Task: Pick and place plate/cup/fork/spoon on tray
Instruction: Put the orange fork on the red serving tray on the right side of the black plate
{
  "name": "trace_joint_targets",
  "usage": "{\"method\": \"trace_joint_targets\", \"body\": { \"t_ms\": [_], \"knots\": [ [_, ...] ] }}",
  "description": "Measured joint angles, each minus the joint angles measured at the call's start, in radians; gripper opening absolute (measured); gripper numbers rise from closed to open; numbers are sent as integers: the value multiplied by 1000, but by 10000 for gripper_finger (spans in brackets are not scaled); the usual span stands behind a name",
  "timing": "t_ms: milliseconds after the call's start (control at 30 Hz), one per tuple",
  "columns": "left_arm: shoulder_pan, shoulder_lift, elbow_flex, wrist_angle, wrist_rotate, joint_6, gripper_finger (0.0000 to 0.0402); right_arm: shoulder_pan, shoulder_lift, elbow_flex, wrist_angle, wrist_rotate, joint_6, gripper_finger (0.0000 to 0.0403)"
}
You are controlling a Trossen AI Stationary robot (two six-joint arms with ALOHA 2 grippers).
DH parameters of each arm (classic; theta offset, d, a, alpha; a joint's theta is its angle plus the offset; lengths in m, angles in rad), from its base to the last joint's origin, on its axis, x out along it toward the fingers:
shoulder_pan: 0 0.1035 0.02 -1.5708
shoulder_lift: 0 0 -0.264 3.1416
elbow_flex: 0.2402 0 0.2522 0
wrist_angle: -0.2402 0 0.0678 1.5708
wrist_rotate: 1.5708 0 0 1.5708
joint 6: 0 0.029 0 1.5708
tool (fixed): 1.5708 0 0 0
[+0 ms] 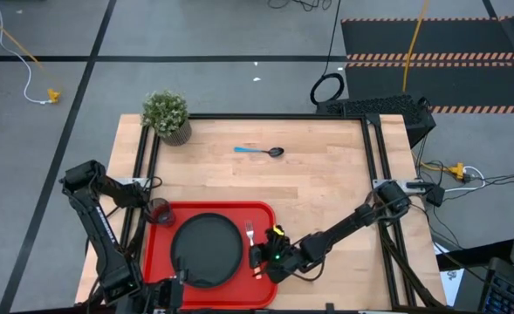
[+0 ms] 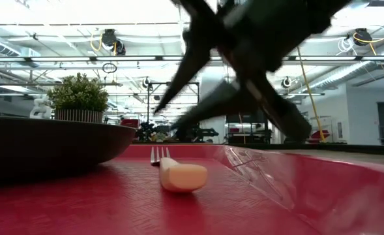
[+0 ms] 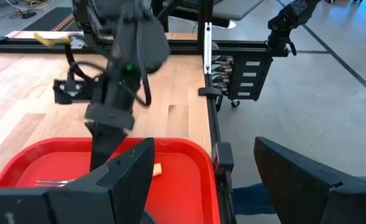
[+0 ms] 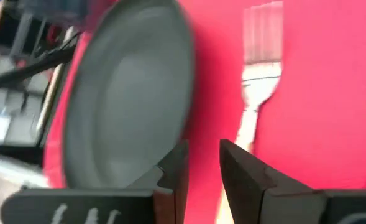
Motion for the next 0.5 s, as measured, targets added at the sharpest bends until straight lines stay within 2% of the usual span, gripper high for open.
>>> {"method": "trace_joint_targets", "body": {
  "t_ms": [267, 433, 500],
  "knots": [
    [-1, 0, 0, 0, 0, 4, 278, 40, -54, 1, 145, -181, -271, 82],
    [-1, 0, 0, -1, 0, 4, 278, 46, -55, 1, 126, -323, -428, 82],
    [-1, 0, 0, 0, 0, 3, 278, 49, -55, 1, 114, -340, -494, 82]
  ]
}}
